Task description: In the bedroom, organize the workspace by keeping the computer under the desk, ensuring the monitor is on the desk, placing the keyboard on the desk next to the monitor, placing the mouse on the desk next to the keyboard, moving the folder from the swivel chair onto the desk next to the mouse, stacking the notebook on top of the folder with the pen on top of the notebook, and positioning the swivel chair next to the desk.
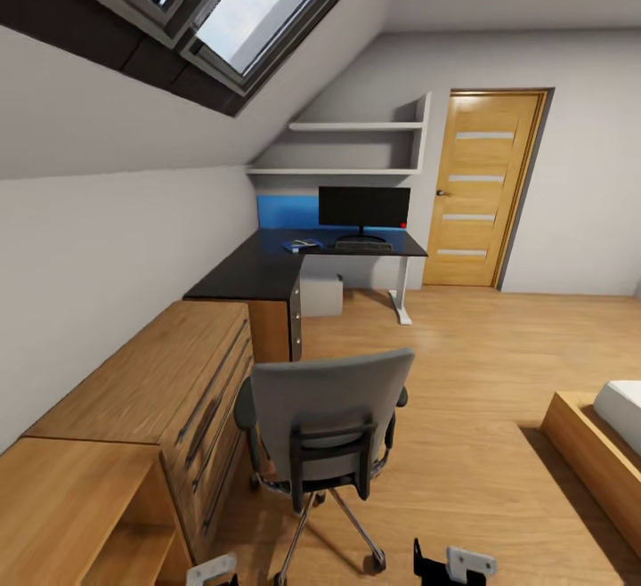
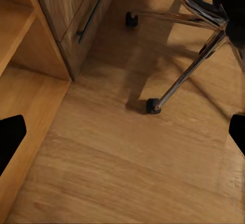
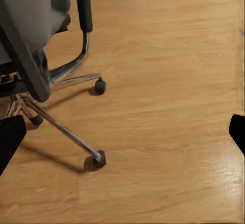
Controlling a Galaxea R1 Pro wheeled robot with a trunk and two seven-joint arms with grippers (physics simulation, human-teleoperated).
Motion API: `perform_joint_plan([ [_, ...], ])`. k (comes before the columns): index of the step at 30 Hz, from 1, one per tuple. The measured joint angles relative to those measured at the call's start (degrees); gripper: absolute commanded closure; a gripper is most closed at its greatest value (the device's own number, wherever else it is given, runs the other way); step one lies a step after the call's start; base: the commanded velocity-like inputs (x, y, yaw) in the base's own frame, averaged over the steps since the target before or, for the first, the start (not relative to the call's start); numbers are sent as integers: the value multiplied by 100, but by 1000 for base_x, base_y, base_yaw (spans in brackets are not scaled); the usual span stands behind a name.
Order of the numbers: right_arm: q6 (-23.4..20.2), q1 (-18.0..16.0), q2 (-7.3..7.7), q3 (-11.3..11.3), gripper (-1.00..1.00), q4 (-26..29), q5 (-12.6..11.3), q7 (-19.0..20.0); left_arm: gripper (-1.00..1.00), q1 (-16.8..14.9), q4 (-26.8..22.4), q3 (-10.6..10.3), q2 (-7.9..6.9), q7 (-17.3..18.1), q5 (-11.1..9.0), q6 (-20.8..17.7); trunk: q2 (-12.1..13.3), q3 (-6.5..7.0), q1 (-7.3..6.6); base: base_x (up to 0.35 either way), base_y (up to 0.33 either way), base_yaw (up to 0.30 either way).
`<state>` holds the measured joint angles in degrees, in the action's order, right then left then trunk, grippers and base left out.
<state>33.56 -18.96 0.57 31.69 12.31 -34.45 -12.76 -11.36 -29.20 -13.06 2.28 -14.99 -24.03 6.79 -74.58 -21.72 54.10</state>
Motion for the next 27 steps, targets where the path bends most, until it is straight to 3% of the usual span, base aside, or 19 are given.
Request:
perform_joint_plan([
  [5,-154,-148,82,-2,-100,-213,-168,-4,-100,-144,338,7,31,10,-63,-63,-201,-90,110,0,0,0],
  [11,-194,-201,133,29,-100,-596,-210,11,-100,-199,647,5,102,16,-93,-63,-442,-198,242,0,0,0],
  [23,-99,-220,128,82,-100,-812,-199,29,-100,-216,757,54,110,10,-101,-49,-923,-414,505,0,0,0],
  [27,-90,-220,127,91,-100,-826,-174,29,-100,-218,757,82,105,-15,-105,140,-1084,-485,593,0,0,0],
])
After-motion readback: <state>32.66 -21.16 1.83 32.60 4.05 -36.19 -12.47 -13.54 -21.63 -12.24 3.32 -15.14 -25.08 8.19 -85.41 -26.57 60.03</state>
